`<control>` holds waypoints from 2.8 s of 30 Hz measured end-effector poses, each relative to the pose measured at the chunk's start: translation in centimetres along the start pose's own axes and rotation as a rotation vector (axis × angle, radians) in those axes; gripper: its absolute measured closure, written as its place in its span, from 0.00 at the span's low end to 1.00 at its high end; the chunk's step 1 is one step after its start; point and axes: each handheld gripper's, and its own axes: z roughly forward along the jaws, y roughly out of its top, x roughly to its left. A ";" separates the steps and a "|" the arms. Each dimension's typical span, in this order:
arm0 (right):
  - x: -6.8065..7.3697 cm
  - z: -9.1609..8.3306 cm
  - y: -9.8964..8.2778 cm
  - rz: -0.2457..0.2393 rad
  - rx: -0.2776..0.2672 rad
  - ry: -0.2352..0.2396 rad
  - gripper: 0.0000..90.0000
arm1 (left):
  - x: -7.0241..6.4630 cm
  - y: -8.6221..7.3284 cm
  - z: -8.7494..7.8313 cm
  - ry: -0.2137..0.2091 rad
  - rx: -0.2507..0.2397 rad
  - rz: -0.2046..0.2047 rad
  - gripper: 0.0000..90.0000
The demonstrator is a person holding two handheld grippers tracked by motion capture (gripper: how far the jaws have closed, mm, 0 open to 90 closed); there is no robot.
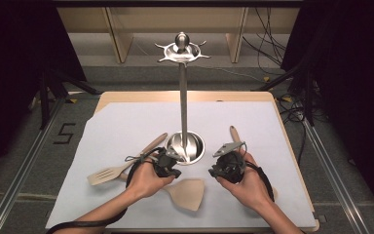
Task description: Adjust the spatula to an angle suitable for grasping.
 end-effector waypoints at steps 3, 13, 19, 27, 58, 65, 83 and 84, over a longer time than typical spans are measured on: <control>-0.3 0.0 -0.2 -0.004 0.001 0.000 0.85 | -0.1 0.1 1.4 0.029 0.033 -0.021 0.99; -0.3 0.1 -0.1 0.005 0.002 0.003 0.84 | -1.5 -0.2 2.2 0.002 0.049 -0.013 0.99; -0.6 -0.1 -0.1 0.030 -0.002 -0.006 0.84 | -3.4 0.3 2.7 -0.036 0.050 0.024 0.99; -1.1 -0.7 -0.3 0.048 -0.002 -0.010 0.84 | -6.8 1.7 4.2 -0.102 0.030 0.069 0.99; -1.5 -0.8 -0.2 0.080 -0.006 -0.006 0.78 | 2.7 -6.5 -5.4 0.031 0.155 -0.515 0.45; -1.2 -0.6 -0.2 0.083 0.014 0.003 0.77 | 3.2 -8.4 -6.2 0.057 0.124 -0.583 0.42; -1.2 -0.2 -0.1 0.091 0.033 0.013 0.77 | 5.0 -8.7 -4.9 0.035 0.131 -0.604 0.41; -1.1 -0.2 -0.1 0.091 0.032 0.017 0.77 | 5.2 -8.5 -4.9 0.020 0.147 -0.595 0.41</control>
